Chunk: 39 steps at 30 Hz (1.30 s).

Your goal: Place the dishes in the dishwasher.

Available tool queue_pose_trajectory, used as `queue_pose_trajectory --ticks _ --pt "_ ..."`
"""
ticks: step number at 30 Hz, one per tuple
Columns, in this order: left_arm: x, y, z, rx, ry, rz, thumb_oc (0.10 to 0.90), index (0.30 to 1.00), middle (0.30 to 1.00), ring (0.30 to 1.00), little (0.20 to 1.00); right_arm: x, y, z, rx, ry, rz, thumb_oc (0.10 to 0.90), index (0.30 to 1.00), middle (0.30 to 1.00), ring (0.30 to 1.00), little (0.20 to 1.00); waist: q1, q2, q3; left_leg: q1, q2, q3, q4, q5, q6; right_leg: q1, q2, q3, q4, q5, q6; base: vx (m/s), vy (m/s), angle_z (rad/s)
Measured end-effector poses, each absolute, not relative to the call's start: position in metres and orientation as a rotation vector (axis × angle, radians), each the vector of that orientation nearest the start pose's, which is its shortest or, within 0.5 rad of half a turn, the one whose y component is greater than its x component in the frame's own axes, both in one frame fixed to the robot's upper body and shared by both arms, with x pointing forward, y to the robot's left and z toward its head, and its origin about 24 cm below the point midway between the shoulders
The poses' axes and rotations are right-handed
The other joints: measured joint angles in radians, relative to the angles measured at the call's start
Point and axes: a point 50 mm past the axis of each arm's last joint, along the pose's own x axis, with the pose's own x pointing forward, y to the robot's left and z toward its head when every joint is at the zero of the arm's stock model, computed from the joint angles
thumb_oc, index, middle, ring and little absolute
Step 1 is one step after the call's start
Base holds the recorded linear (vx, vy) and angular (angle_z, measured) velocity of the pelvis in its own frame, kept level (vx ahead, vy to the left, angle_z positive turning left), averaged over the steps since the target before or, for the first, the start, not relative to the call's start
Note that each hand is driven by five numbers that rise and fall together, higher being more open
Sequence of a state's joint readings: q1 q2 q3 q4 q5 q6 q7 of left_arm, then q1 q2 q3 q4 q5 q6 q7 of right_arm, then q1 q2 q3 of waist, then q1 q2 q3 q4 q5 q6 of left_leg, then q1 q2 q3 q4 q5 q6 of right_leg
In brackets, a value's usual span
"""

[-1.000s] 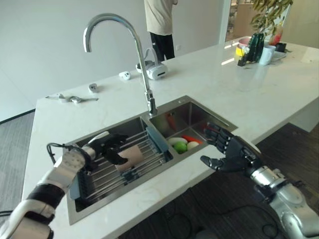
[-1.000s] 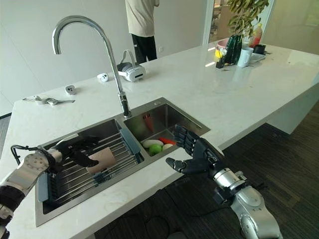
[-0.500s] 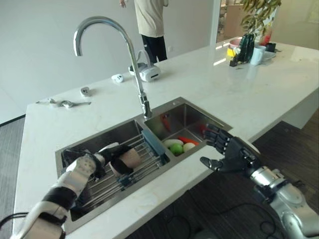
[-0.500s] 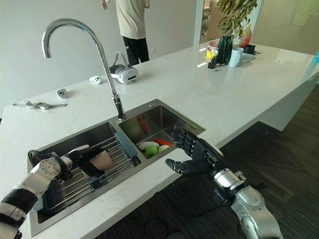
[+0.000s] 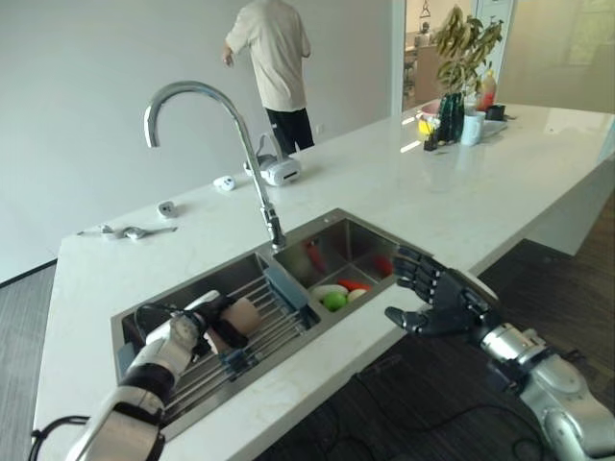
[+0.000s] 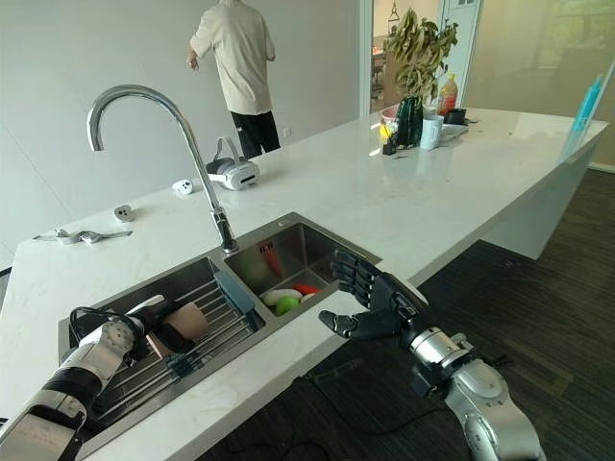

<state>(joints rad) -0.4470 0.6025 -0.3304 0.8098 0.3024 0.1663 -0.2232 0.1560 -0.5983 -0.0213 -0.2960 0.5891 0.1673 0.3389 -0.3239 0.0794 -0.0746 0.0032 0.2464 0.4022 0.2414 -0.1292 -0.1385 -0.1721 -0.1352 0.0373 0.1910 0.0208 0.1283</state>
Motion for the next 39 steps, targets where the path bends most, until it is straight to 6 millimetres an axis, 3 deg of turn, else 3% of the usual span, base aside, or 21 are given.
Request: queue_pose_trajectory --ticks 3,5,8,13,16,22,24,28,29,32,33,34,35,36,37,38,39 --pt "0.298 0.284 0.002 0.987 0.655 -0.181 0.400 0.300 0.300 0.300 0.300 0.219 -0.216 0.088 -0.005 0.063 0.443 0.800 0.900 0.900 0.900 0.900 0.006 -0.010 -0.002 -0.004 0.001 -0.008 0.000 0.002 0.000 0.000 -0.003 -0.008 0.000 0.000 -0.001 0.01 0.002 0.07" --pt "0.295 0.286 0.013 1.020 0.588 -0.178 0.400 0.300 0.300 0.300 0.300 0.219 -0.216 0.088 -0.003 0.064 0.441 0.800 0.900 0.900 0.900 0.900 0.016 -0.035 0.005 -0.018 0.003 -0.020 0.002 0.004 0.001 -0.001 -0.005 -0.019 -0.002 0.001 -0.003 0.03 0.016 0.14" --pt "0.289 0.304 0.047 1.021 0.426 -0.062 0.400 0.300 0.300 0.300 0.300 0.219 -0.219 0.083 0.011 0.078 0.419 0.800 0.900 0.900 0.900 0.900 0.057 -0.065 0.026 -0.022 -0.002 -0.035 0.001 0.014 0.003 0.004 -0.008 -0.034 -0.002 0.007 -0.006 0.02 -0.001 0.18" --pt "0.290 0.309 0.109 0.958 0.017 0.243 0.400 0.300 0.300 0.300 0.300 0.220 -0.217 0.079 0.055 0.064 0.383 0.800 0.900 0.900 0.900 0.900 0.106 -0.095 0.058 -0.039 -0.004 -0.064 0.000 0.017 0.001 0.006 -0.014 -0.061 0.000 0.001 -0.007 0.03 -0.031 0.16" --pt "0.273 0.303 0.146 0.925 -0.249 0.364 0.400 0.300 0.300 0.300 0.300 0.220 -0.216 0.078 0.079 0.056 0.365 0.800 0.900 0.900 0.900 0.900 0.126 -0.100 0.066 -0.045 -0.005 -0.080 -0.004 0.017 0.001 0.010 -0.016 -0.074 0.000 -0.006 -0.005 0.04 -0.061 0.15" --pt "0.238 0.299 0.189 0.815 -0.607 0.519 0.400 0.300 0.300 0.300 0.300 0.215 -0.220 0.076 0.093 0.047 0.313 0.800 0.900 0.900 0.900 0.900 0.176 -0.097 0.074 -0.043 -0.004 -0.113 -0.006 0.017 0.001 0.025 -0.020 -0.104 0.016 -0.037 -0.007 0.05 -0.118 0.16" --pt "0.227 0.295 0.188 0.737 -0.643 0.543 0.400 0.300 0.300 0.300 0.300 0.214 -0.220 0.077 0.092 0.043 0.309 0.800 0.900 0.900 0.900 0.900 0.191 -0.096 0.076 -0.057 -0.002 -0.133 -0.006 0.018 -0.001 0.027 -0.021 -0.121 0.032 -0.048 -0.010 0.03 -0.206 0.30" --pt "0.194 0.271 0.164 0.508 -0.642 0.526 0.400 0.300 0.300 0.300 0.300 0.205 -0.219 0.086 0.086 -0.009 0.285 0.800 0.900 0.900 0.900 0.900 0.256 -0.092 0.090 -0.100 -0.003 -0.227 -0.004 0.040 -0.009 0.041 -0.020 -0.208 0.054 -0.079 -0.019 -0.04 -0.148 0.63" --pt "0.189 0.272 0.157 0.431 -0.610 0.530 0.400 0.300 0.300 0.300 0.300 0.205 -0.218 0.092 0.089 -0.051 0.275 0.800 0.900 0.900 0.900 0.900 0.310 -0.093 0.112 -0.120 -0.003 -0.265 -0.006 0.054 -0.008 0.040 -0.020 -0.243 0.089 -0.101 -0.026 -0.17 -0.101 1.04" --pt "0.182 0.275 0.145 0.325 -0.556 0.551 0.400 0.300 0.300 0.300 0.300 0.202 -0.213 0.108 0.071 -0.141 0.271 0.800 0.900 0.900 0.900 0.900 0.362 -0.075 0.156 -0.188 -0.029 -0.357 -0.037 0.137 0.012 0.035 -0.027 -0.306 0.150 -0.156 -0.037 -0.24 -0.023 1.60" --pt "0.188 0.270 0.144 0.284 -0.553 0.502 0.400 0.300 0.300 0.300 0.300 0.202 -0.217 0.111 0.035 -0.163 0.240 0.800 0.900 0.900 0.900 0.900 0.345 -0.091 0.153 -0.189 -0.054 -0.311 -0.226 0.277 0.136 0.036 -0.018 -0.324 0.132 -0.183 -0.074 -0.31 0.104 2.53" --pt "0.191 0.267 0.147 0.268 -0.568 0.468 0.400 0.300 0.300 0.300 0.300 0.203 -0.220 0.113 0.026 -0.174 0.215 0.800 0.900 0.900 0.900 0.900 0.349 -0.106 0.159 -0.184 -0.037 -0.220 -0.253 0.227 0.137 0.039 -0.055 -0.396 0.111 -0.162 -0.089 -0.26 0.133 2.78" --pt "0.198 0.264 0.150 0.247 -0.586 0.420 0.400 0.300 0.300 0.300 0.300 0.207 -0.225 0.114 0.017 -0.181 0.183 0.800 0.900 0.900 0.900 0.900 0.354 -0.133 0.177 -0.218 -0.009 -0.066 -0.162 0.201 0.103 0.054 -0.089 -0.459 0.096 -0.148 -0.085 -0.16 0.155 2.19" --pt "0.202 0.261 0.148 0.225 -0.578 0.370 0.400 0.300 0.300 0.300 0.300 0.210 -0.234 0.116 -0.008 -0.178 0.142 0.800 0.900 0.900 0.900 0.900 0.350 -0.149 0.185 -0.222 0.019 0.025 -0.030 0.171 0.074 0.096 -0.113 -0.524 0.064 -0.129 -0.085 -0.13 0.170 2.26" --pt "0.201 0.259 0.147 0.206 -0.582 0.352 0.400 0.300 0.300 0.300 0.300 0.211 -0.243 0.121 -0.035 -0.208 0.108 0.800 0.900 0.900 0.900 0.900 0.356 -0.137 0.186 -0.168 0.037 0.027 0.017 0.169 0.043 0.123 -0.125 -0.516 0.052 -0.116 -0.084 -0.26 0.426 2.26" --pt "0.196 0.259 0.149 0.193 -0.620 0.338 0.400 0.300 0.300 0.300 0.300 0.212 -0.255 0.134 -0.049 -0.293 0.054 0.800 0.900 0.900 0.900 0.900 0.355 -0.106 0.190 -0.027 0.026 0.059 -0.040 0.145 -0.001 0.143 -0.149 -0.513 0.068 -0.109 -0.070 -0.18 0.585 2.21" --pt "0.202 0.254 0.159 0.187 -0.687 0.292 0.400 0.300 0.300 0.300 0.300 0.208 -0.264 0.141 -0.028 -0.366 -0.020 0.800 0.900 0.900 0.900 0.900 0.338 -0.085 0.197 -0.028 0.011 0.122 -0.048 0.062 0.022 0.159 -0.200 -0.557 0.085 -0.090 -0.034 -0.12 0.582 1.85"
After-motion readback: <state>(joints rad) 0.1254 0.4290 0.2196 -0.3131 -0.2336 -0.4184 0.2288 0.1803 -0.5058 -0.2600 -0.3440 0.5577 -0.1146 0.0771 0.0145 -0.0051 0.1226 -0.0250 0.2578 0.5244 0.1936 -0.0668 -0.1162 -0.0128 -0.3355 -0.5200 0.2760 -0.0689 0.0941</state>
